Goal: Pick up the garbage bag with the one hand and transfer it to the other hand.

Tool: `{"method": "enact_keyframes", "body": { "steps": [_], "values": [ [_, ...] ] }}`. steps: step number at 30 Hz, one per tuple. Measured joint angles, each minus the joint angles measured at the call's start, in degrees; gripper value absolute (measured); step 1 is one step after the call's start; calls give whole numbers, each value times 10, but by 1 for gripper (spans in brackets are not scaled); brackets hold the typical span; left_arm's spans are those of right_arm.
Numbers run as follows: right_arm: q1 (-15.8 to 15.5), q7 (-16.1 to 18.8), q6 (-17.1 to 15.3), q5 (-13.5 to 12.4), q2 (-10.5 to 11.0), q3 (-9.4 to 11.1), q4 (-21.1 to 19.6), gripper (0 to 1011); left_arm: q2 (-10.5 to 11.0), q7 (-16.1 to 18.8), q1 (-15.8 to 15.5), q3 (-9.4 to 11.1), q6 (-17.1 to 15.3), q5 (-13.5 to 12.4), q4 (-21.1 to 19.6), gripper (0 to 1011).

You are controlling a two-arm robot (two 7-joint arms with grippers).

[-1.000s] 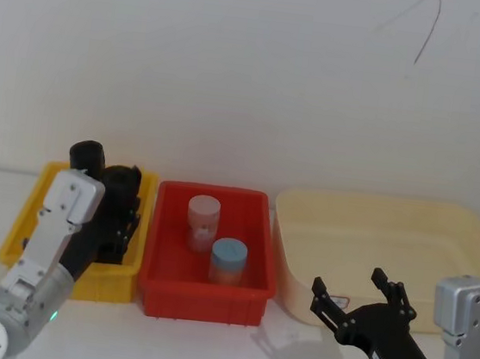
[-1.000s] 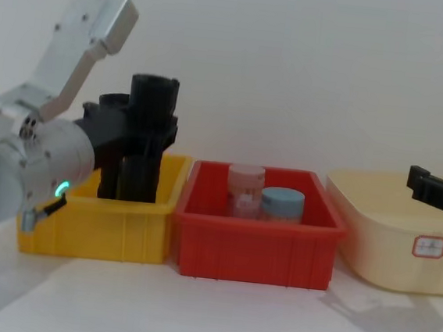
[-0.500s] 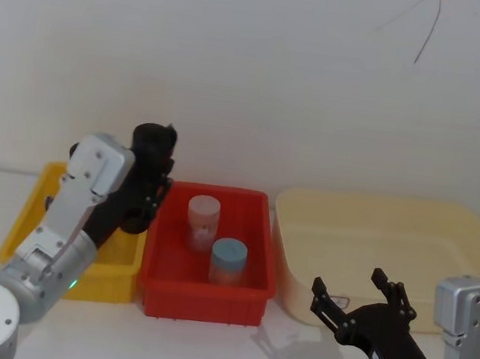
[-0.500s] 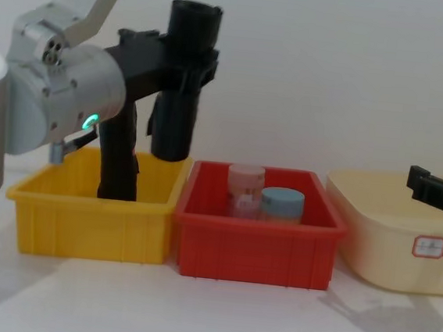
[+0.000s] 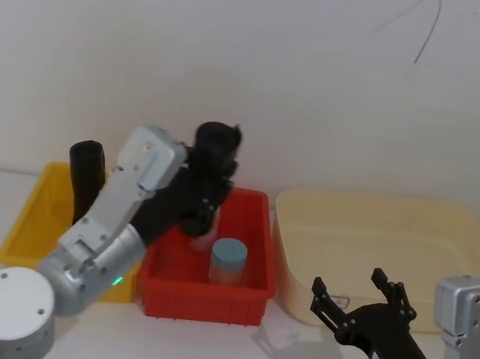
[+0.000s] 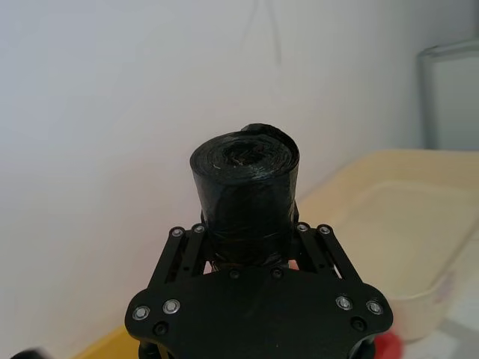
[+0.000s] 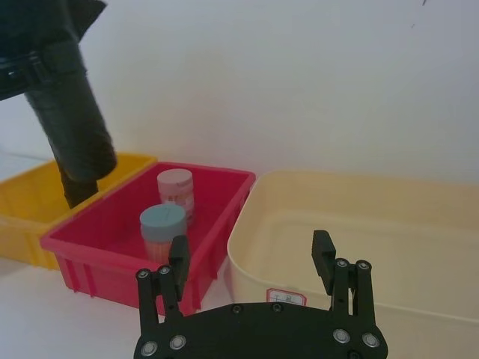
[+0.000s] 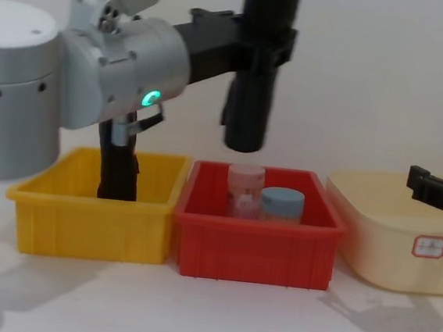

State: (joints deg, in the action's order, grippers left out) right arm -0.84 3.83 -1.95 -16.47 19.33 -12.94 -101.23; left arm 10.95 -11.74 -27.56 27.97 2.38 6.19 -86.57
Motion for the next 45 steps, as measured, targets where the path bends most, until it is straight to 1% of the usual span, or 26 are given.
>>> {"method": "enact_keyframes", "body": {
  "steps": [8,9,11,14,15,18,23,36,45],
  "values": [
    [0,0,0,0,0,0,0,1001,-24,-46,-16,16,-8,27,18,451],
    [0,0,0,0,0,0,0,1002,-30,-54,-21,19,-10,33,25,451],
    [0,0,0,0,0,0,0,1001,-36,-64,-26,22,-12,39,32,451],
    [0,0,0,0,0,0,0,1002,-52,-88,-40,28,-18,58,57,451],
    [0,0,0,0,0,0,0,1001,-52,-88,-40,28,-18,58,57,451],
    [0,0,0,0,0,0,0,1001,-66,-107,-53,32,-21,74,80,451],
    [0,0,0,0,0,0,0,1002,-81,-127,-68,37,-23,91,107,451],
    [0,0,0,0,0,0,0,1001,-97,-149,-84,42,-26,110,136,451],
    [4,10,12,0,-5,-2,2,1001,-102,-156,-89,43,-27,116,145,451]
  ]
}}
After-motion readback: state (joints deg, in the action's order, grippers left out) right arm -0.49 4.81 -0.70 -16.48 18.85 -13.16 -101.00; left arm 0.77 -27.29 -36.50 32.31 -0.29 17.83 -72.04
